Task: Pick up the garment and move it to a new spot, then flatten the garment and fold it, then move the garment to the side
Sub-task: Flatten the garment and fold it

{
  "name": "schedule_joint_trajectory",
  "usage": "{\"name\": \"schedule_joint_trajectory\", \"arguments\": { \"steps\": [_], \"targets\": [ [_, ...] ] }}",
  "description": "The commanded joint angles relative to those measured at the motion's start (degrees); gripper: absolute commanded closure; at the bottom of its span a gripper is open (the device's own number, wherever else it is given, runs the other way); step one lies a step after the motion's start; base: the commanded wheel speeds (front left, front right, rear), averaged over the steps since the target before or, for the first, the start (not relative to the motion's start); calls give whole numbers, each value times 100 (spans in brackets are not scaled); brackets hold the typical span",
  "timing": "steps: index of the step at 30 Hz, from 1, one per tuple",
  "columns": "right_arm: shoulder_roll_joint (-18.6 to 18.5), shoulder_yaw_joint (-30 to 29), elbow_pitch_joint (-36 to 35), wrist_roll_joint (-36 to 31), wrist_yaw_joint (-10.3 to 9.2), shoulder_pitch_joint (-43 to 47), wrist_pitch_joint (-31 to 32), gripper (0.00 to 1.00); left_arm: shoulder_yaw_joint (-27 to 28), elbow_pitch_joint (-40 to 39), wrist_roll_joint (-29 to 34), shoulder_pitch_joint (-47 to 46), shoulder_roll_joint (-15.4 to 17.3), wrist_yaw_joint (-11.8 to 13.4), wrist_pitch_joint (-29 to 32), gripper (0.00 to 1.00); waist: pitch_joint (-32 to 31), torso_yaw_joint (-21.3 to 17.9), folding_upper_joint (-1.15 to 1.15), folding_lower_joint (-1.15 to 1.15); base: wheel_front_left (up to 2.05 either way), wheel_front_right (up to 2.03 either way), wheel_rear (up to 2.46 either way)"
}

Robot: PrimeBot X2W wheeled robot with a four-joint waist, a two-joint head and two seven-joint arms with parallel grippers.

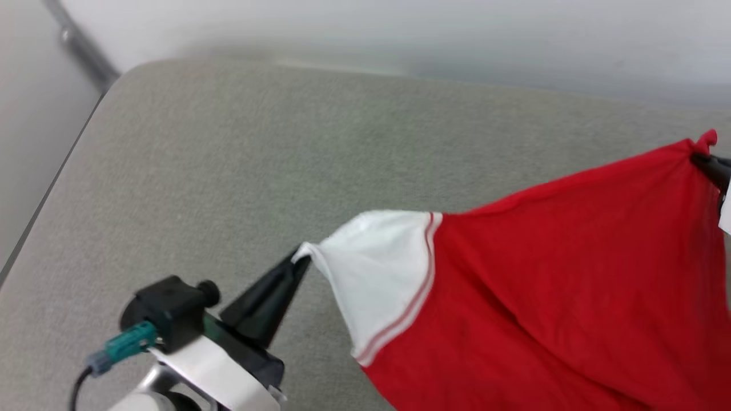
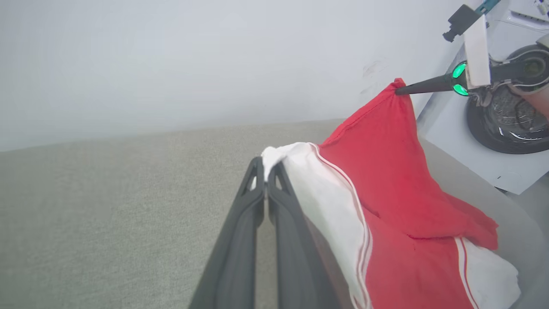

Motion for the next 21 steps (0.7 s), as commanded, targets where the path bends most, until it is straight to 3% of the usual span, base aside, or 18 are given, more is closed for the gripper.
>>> {"name": "schedule_joint_trajectory", "arguments": {
  "steps": [1,14,21],
  "targets": [
    [-30,14,-204,85,-2,64,-60,100,141,-119,64,-82,97,89,-44,100,-339,-337,0,0,0,0,0],
    [361,-286,-1804,333,-2,128,-223,100,1186,-923,182,-604,722,444,-125,100,-780,-929,0,0,0,0,0],
    [471,-340,-2504,399,-2,-165,-189,100,1828,-1076,421,-1274,1115,492,-187,100,-787,-1198,0,0,0,0,0]
  ]
}}
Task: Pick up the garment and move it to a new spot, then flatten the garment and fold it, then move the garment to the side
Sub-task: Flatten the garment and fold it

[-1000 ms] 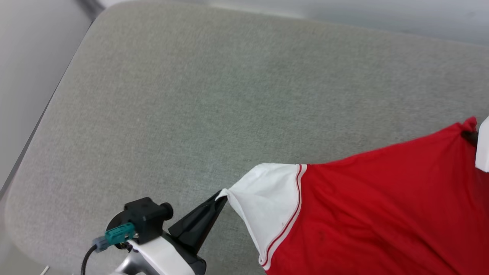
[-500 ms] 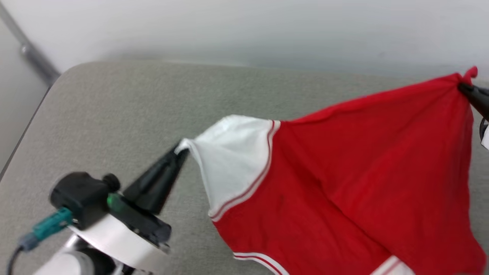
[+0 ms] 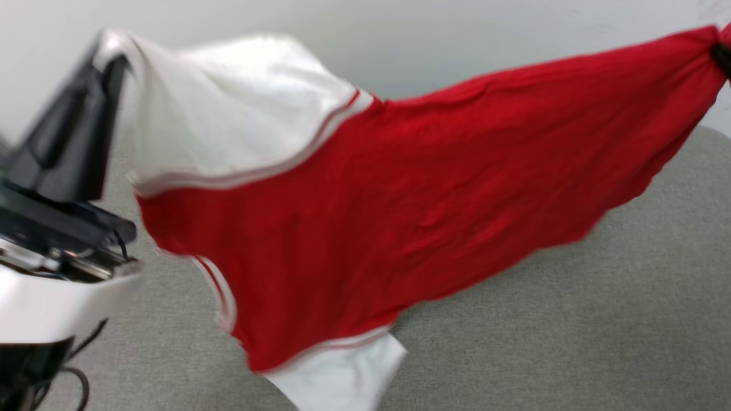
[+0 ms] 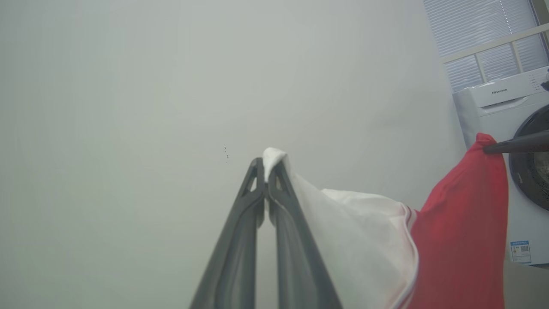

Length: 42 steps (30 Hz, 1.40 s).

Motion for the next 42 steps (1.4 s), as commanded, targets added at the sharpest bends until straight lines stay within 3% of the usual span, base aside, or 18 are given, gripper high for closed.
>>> {"name": "schedule_joint_trajectory", "arguments": {
  "steps": [1,8,16,23,31,32,37,42],
  "targets": [
    [39,-8,-102,16,-1,-109,15,100,58,-39,-26,-123,-35,27,-39,100,32,-59,0,0,0,0,0],
    [124,-26,-578,-36,-1,-550,-79,100,457,-100,-36,-974,159,-59,53,100,233,-213,0,0,0,0,0],
    [262,-44,-652,-196,-1,-1284,-234,100,794,263,-145,-2200,239,-195,142,100,708,-298,0,0,0,0,0],
    [217,-51,-396,-357,-1,-2219,-372,100,744,1029,-96,-3691,328,-579,262,100,1533,-351,0,0,0,0,0],
    [30,213,557,-898,-2,-3581,-889,100,237,2452,333,-5641,155,-1229,300,100,2517,-359,0,0,0,0,0],
    [-26,385,1070,-1100,-2,-4065,-1233,100,44,3064,497,-6343,-34,-1412,253,100,2801,-356,0,0,0,0,0],
    [-19,642,1986,-1455,-3,-4867,-1802,100,-250,4179,721,-7408,-447,-1653,70,100,3260,-328,0,0,0,0,0],
    [-126,967,3037,-1804,-5,-5618,-2398,100,-423,5347,888,-8283,-899,-1741,-315,100,3643,-256,0,0,0,0,0]
  ]
}}
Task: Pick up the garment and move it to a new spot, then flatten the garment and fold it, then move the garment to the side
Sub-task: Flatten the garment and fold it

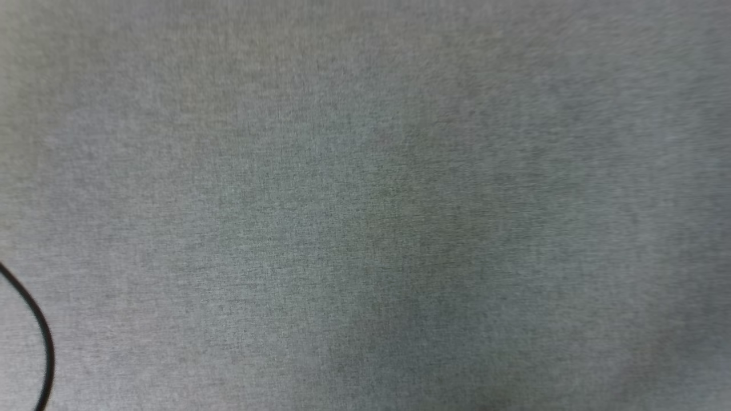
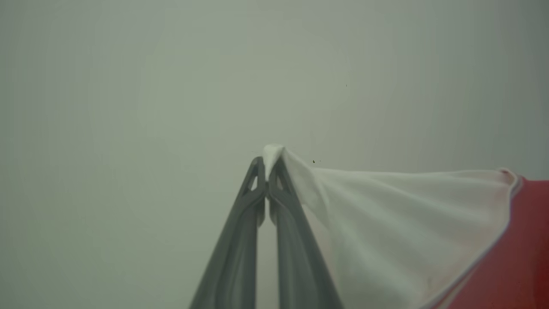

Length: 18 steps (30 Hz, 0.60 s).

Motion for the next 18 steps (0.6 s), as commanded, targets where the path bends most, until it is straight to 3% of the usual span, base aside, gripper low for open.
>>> {"name": "schedule_joint_trajectory", "arguments": {
  "steps": [1,6,10,18],
  "targets": [
    [-68,33,296,-116,-10,-168,-187,100,-51,355,42,-192,-121,-21,-112,100,255,79,0,-2,0,0,0],
    [16,83,1163,-408,-10,-501,-822,100,-337,1286,111,-435,-476,-119,-478,100,432,207,0,-2,0,0,0],
    [116,115,1682,-533,-10,-302,-1240,100,-581,1724,68,-87,-686,-192,-706,100,455,269,0,-2,0,0,0],
    [282,282,2132,-502,-8,614,-1687,100,-760,1480,-36,1276,-959,-232,-835,100,275,395,0,-2,0,0,0]
  ]
}}
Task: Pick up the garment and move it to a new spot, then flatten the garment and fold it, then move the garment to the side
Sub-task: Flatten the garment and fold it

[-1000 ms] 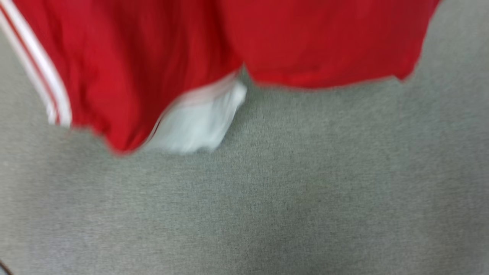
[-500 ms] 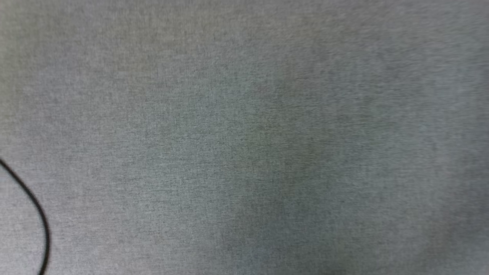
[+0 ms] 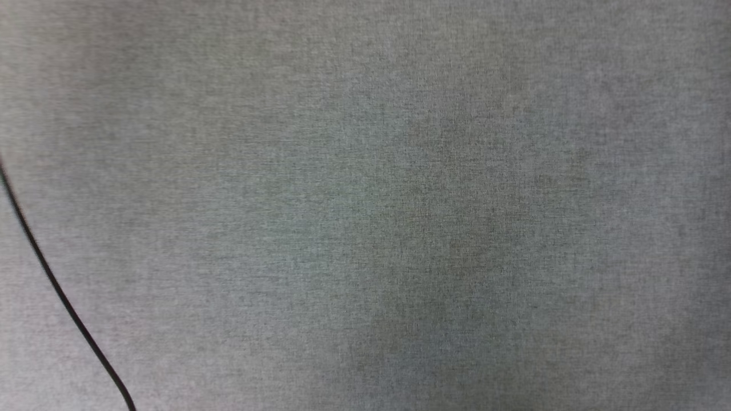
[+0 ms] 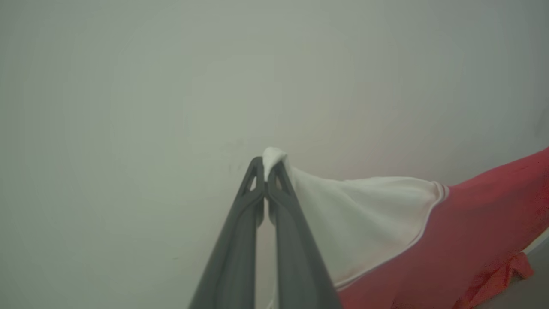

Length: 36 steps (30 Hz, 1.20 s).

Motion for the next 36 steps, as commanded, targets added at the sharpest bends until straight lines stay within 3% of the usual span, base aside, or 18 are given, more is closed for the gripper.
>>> {"name": "schedule_joint_trajectory", "arguments": {
  "steps": [1,15,28,31,36],
  "targets": [
    [30,7,22,48,-6,273,-88,100,56,-210,-17,376,-57,-2,-38,100,-101,47,0,-1,0,0,0],
    [-108,337,-121,728,-5,2692,-121,100,263,-1494,107,3686,-188,90,-37,100,-1264,246,0,-1,0,0,0],
    [-600,539,-1004,2101,-5,5416,514,100,-355,-2595,-324,6758,434,241,654,100,-2576,422,0,-1,0,0,0],
    [-700,493,-1210,2238,-5,5929,629,100,-606,-2912,-279,7295,668,222,913,100,-2793,461,0,-1,0,0,0],
    [-735,365,-1541,2413,-5,6600,774,100,-684,-3412,-555,8080,916,404,1125,100,-3103,464,0,-1,0,0,0]
  ]
}}
